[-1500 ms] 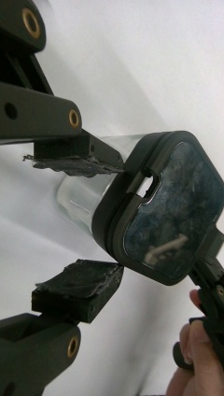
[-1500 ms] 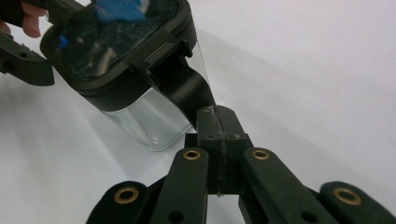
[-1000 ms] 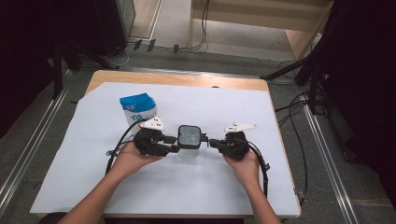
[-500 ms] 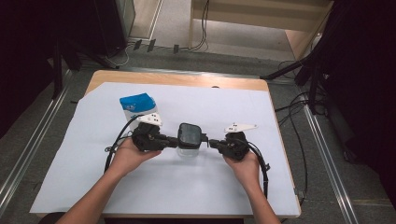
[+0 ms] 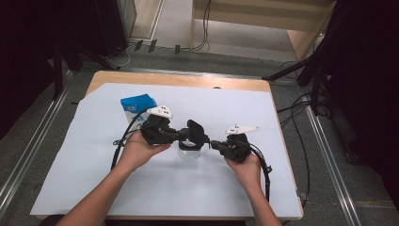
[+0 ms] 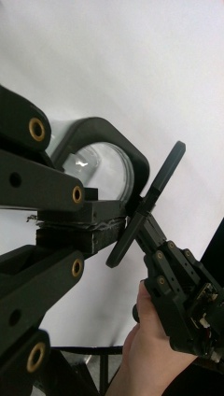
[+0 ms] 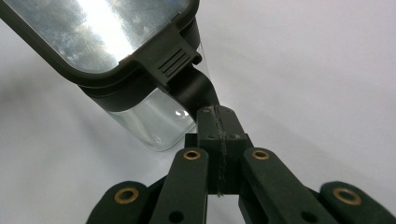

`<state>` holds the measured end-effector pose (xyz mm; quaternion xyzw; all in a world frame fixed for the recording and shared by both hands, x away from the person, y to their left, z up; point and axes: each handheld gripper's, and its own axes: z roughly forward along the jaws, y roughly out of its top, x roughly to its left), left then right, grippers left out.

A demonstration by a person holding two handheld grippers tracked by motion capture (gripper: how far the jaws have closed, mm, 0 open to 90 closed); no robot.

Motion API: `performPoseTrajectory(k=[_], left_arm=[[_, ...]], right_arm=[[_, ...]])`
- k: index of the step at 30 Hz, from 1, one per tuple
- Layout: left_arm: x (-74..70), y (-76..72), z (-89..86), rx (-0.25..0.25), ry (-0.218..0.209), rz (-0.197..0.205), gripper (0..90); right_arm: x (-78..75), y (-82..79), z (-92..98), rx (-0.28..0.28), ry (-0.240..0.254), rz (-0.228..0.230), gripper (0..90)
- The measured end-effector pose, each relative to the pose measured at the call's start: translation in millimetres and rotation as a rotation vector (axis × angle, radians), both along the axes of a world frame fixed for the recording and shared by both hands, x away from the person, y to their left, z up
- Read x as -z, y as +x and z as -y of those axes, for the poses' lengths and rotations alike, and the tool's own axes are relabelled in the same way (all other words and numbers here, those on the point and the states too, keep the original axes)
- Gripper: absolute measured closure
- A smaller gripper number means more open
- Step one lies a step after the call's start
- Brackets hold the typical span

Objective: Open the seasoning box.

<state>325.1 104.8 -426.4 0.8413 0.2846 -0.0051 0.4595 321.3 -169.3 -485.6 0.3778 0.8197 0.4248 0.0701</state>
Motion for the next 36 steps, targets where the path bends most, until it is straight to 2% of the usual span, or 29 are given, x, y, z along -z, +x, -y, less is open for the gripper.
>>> performPoseTrajectory(k=[19,26,36], left_arm=[[-1.3,10.5,33.6,0.033,0.034,-0.013,90.0],[-0.2,14.4,47.0,0.047,0.040,-0.015,90.0],[4.2,19.4,51.3,0.055,0.040,-0.025,89.9]], right_arm=[[-0.3,-3.1,-1.2,0.023,0.017,0.001,90.0],[-0.4,-3.2,-2.7,0.028,0.007,0.012,90.0],[-0.3,-3.7,-5.2,0.032,-0.004,0.027,90.0]])
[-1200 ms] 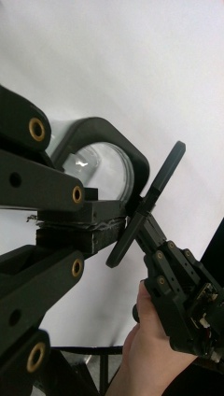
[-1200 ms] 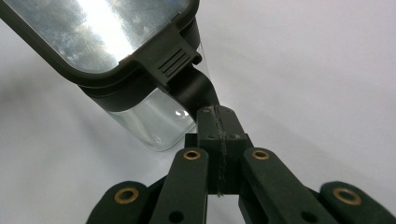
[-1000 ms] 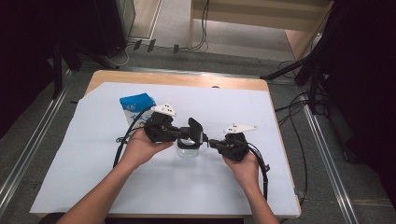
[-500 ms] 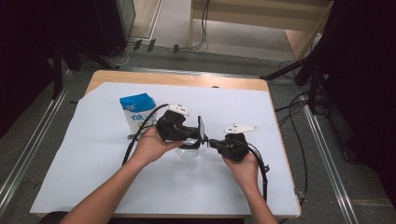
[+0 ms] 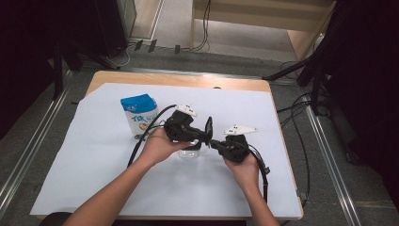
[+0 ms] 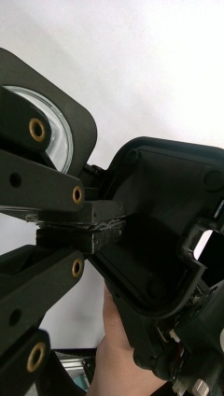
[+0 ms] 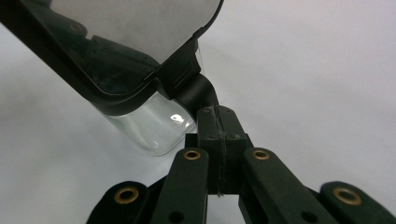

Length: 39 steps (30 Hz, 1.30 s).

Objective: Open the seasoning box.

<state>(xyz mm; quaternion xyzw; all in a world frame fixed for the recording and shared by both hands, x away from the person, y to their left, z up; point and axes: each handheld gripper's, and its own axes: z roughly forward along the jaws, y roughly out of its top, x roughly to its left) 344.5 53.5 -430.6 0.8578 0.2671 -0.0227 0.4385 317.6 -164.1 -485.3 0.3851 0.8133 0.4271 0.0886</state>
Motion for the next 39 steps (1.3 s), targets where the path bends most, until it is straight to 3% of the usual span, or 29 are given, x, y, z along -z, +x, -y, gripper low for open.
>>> performPoseTrajectory(k=[11,16,20,25,26,36,39], left_arm=[[-0.2,0.4,-8.8,0.004,0.005,-0.003,86.4],[-3.3,0.9,-25.0,-0.001,-0.019,-0.017,70.8],[-3.8,2.0,-36.7,-0.017,-0.054,-0.026,60.6],[-3.3,1.9,-49.9,-0.032,-0.069,-0.040,51.6],[-2.8,1.5,-52.9,-0.034,-0.072,-0.039,50.6],[6.0,-3.0,-77.6,-0.075,-0.041,-0.047,44.0],[8.6,-4.5,-83.6,-0.085,-0.006,-0.045,43.7]], right_arm=[[0.5,0.5,0.9,-0.012,-0.006,0.005,89.4],[-1.5,-1.6,6.5,0.002,0.003,0.006,84.4],[-4.0,-4.2,11.9,0.001,0.027,0.020,74.3],[-8.2,-11.0,14.9,-0.004,0.056,0.034,68.0],[-9.5,-15.7,16.2,-0.011,0.062,0.054,66.7],[-4.4,-24.2,19.1,-0.022,0.037,0.040,62.2],[-3.5,-21.7,19.7,-0.022,0.037,0.039,61.5]])
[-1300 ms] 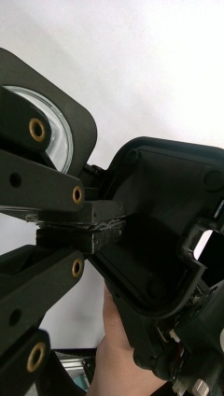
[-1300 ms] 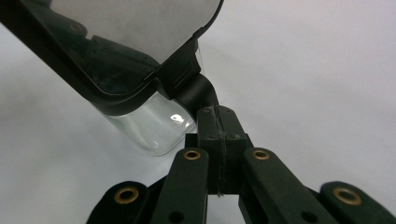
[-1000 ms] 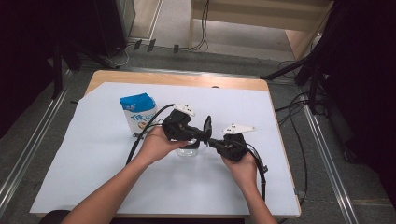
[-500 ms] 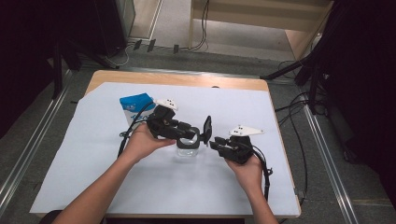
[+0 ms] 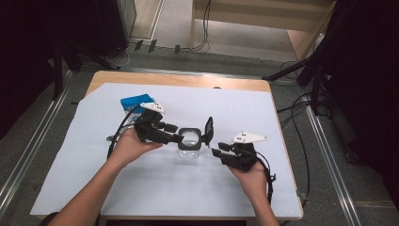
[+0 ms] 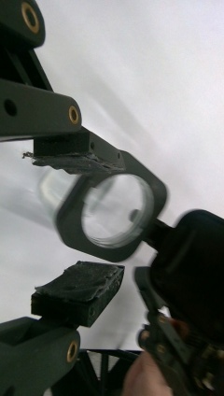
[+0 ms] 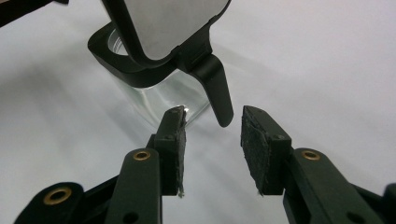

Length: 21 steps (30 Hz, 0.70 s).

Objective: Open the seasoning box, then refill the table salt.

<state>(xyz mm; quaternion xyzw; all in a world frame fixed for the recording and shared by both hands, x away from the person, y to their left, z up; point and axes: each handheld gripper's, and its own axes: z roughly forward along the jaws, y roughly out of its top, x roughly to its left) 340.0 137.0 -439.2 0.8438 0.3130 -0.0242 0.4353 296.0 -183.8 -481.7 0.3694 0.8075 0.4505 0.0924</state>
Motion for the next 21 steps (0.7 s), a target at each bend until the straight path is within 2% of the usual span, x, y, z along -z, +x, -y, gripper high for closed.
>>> performPoseTrajectory(k=[2,7,10,21], left_arm=[[0.7,-1.6,-5.0,-0.012,-0.020,-0.002,44.0],[3.0,-5.3,-17.4,-0.032,-0.024,0.001,43.9],[4.1,-7.3,-24.5,-0.048,-0.007,0.005,43.7],[1.6,-11.7,-54.9,-0.121,-0.012,0.015,43.6]], right_arm=[[0.5,1.6,0.4,0.000,-0.003,-0.006,61.5],[2.3,5.8,1.9,-0.001,-0.004,-0.004,61.4],[1.9,7.9,2.2,-0.002,-0.003,-0.002,61.3],[1.8,14.5,2.3,-0.005,-0.012,-0.006,60.6]])
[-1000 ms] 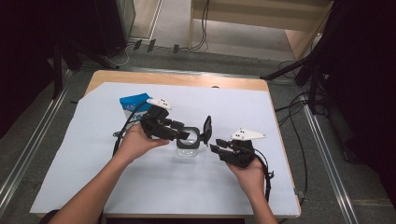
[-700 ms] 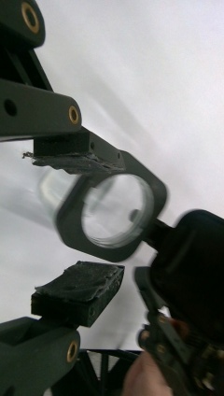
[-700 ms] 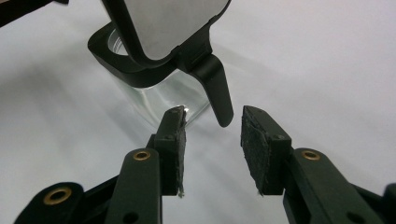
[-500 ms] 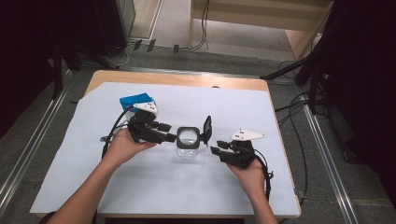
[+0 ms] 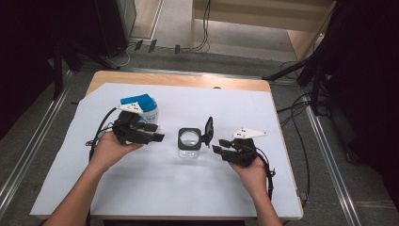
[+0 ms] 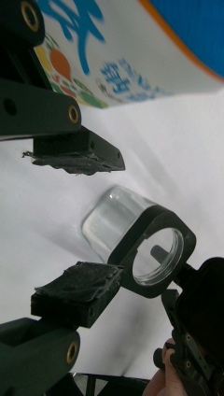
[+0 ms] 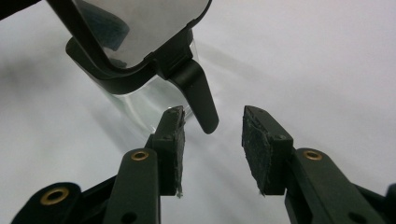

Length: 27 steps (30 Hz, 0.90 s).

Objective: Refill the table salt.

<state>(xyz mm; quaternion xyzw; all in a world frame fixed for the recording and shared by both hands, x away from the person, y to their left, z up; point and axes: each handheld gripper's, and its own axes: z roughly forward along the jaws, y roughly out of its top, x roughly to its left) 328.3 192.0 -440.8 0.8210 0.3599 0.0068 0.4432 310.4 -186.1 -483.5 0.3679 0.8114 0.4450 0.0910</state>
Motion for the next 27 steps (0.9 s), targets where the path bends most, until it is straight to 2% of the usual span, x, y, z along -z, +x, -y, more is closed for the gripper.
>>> performPoseTrajectory(k=[8,14,24,27], left_arm=[[-2.9,-2.2,-23.4,-0.051,0.001,0.009,43.6],[-6.5,-5.3,-41.3,-0.094,-0.013,0.010,43.6],[-5.8,-6.6,-68.0,-0.172,0.010,0.015,43.5],[-4.0,-4.0,-73.6,-0.191,0.005,0.010,43.5]], right_arm=[[0.3,5.0,2.5,0.011,0.011,-0.010,59.7],[0.9,8.5,1.7,0.006,0.010,-0.016,59.7],[3.4,14.4,0.2,0.003,0.007,-0.013,59.7],[3.7,14.6,-0.2,0.003,0.007,-0.016,59.7]])
